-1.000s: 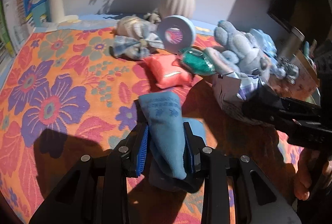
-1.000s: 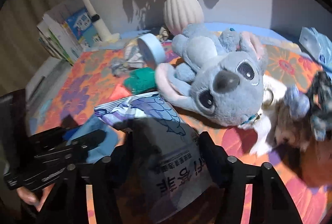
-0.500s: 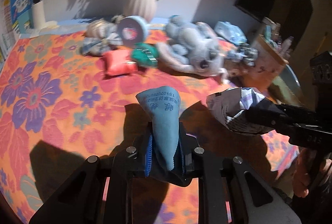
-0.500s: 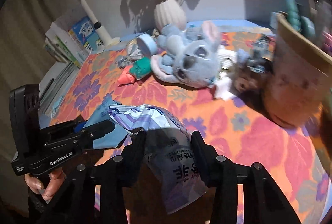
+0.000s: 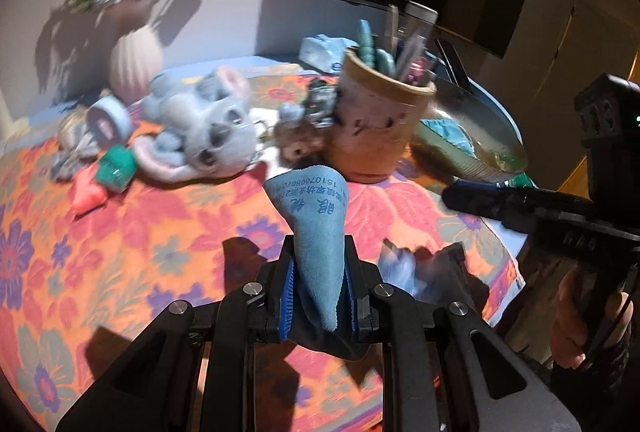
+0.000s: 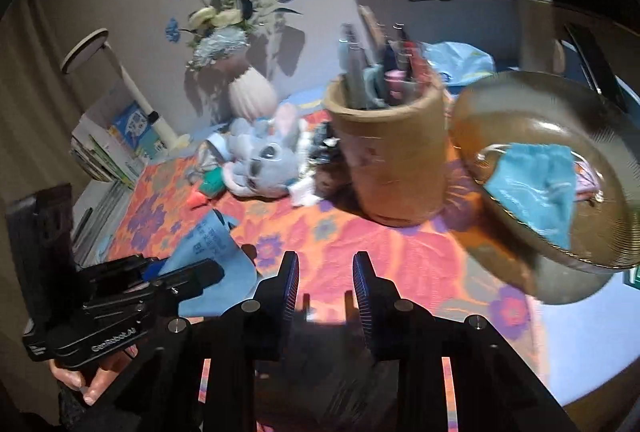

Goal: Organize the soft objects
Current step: 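Carry the grey-blue pouch and snack bag toward the glass plate, then open the right tool over the plate while the left tool releases the pouch there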

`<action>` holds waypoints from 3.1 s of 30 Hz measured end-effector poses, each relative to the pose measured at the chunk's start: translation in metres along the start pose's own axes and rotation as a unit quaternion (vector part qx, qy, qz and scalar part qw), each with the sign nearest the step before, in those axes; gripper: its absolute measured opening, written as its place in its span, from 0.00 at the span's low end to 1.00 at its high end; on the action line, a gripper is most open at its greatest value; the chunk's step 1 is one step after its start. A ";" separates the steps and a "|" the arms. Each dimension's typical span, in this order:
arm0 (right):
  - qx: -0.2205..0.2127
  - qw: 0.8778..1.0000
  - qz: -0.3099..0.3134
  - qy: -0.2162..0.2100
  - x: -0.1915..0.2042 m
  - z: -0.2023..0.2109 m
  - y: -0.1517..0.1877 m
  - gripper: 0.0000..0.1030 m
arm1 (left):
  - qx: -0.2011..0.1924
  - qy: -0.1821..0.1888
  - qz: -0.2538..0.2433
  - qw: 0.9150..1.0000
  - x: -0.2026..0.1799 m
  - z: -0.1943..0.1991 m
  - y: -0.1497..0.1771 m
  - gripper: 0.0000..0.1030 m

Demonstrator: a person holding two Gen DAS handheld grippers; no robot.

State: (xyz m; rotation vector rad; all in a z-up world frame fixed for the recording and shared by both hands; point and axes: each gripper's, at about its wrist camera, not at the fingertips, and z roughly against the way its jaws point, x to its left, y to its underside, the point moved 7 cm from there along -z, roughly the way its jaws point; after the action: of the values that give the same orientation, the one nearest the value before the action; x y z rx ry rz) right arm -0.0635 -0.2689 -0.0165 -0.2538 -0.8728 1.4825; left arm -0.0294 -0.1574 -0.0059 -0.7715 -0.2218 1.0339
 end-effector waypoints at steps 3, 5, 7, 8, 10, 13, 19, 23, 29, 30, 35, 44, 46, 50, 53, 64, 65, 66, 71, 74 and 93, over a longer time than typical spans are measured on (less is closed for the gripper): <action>0.048 0.997 -0.019 -0.050 -0.008 -0.012 0.015 0.36 | 0.005 -0.005 0.007 1.000 -0.001 -0.007 -0.002 0.16; 0.064 0.994 -0.037 -0.077 -0.011 -0.016 0.026 0.61 | 0.005 -0.007 0.023 1.000 0.005 -0.008 -0.002 0.16; 0.048 0.995 -0.022 -0.085 -0.007 -0.008 0.028 0.64 | 0.002 -0.010 0.043 0.999 0.013 -0.009 -0.003 0.16; 0.040 0.995 -0.008 -0.091 -0.001 -0.002 0.028 0.65 | 0.001 -0.011 0.047 0.999 0.017 -0.009 -0.004 0.16; 0.024 0.995 0.036 -0.090 0.008 0.013 0.026 0.86 | 0.000 -0.018 0.052 0.998 0.023 -0.009 -0.005 0.16; 0.026 0.991 0.116 -0.065 0.020 0.020 0.032 1.00 | 0.001 -0.016 0.061 0.998 0.028 -0.009 -0.006 0.16; 0.086 0.969 0.233 -0.005 0.019 -0.016 0.057 0.99 | 0.005 -0.019 0.063 0.998 0.027 -0.011 0.000 0.16; 0.114 0.967 0.227 -0.011 0.013 -0.052 0.055 0.74 | 0.008 -0.020 0.062 0.998 0.026 -0.010 0.003 0.16; 0.086 0.972 0.216 -0.024 0.027 -0.048 0.058 0.57 | 0.000 -0.013 0.048 0.999 0.018 -0.004 0.000 0.16; 0.080 0.973 0.217 -0.017 0.028 -0.043 0.059 0.56 | -0.002 -0.007 0.045 0.999 0.013 -0.002 -0.002 0.16; 0.034 0.982 0.184 0.006 0.013 0.003 0.048 0.55 | -0.019 0.033 0.019 0.999 -0.017 0.007 -0.015 0.16; -0.054 0.985 0.111 0.121 -0.068 0.098 0.003 0.55 | -0.054 0.088 -0.067 0.992 -0.109 0.014 -0.069 0.16; -0.059 0.984 0.079 0.150 -0.093 0.107 -0.008 0.55 | -0.056 0.100 -0.087 0.990 -0.133 0.007 -0.081 0.16; -0.052 0.979 0.017 0.198 -0.142 0.110 -0.026 0.55 | -0.054 0.109 -0.118 0.985 -0.172 -0.010 -0.101 0.16; -0.055 0.978 -0.033 0.200 -0.171 0.112 -0.038 0.55 | -0.046 0.106 -0.131 0.985 -0.193 -0.030 -0.114 0.16; -0.059 0.973 -0.133 0.179 -0.223 0.087 -0.079 0.63 | -0.029 0.088 -0.091 0.992 -0.195 -0.092 -0.162 0.34; -0.054 0.973 -0.138 0.177 -0.226 0.085 -0.080 0.63 | -0.023 0.089 -0.084 0.992 -0.193 -0.096 -0.163 0.42; -0.054 0.973 -0.143 0.174 -0.228 0.084 -0.080 0.63 | -0.017 0.091 -0.073 0.993 -0.191 -0.100 -0.163 0.42; -0.070 0.974 -0.154 0.149 -0.230 0.094 -0.070 0.63 | -0.008 0.089 -0.075 0.993 -0.188 -0.103 -0.154 0.42; -0.075 0.976 -0.149 0.142 -0.223 0.100 -0.063 0.63 | -0.010 0.089 -0.084 0.992 -0.189 -0.094 -0.146 0.42; -0.039 0.997 -0.057 0.040 -0.077 0.053 -0.038 0.64 | -0.047 -0.010 0.064 0.997 0.003 0.024 -0.057 0.42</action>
State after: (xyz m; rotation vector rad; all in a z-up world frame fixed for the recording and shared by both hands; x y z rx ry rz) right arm -0.0583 -0.3641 0.0171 -0.3129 -0.8678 1.3259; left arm -0.0007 -0.1599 0.0490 -0.8694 -0.2430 1.1591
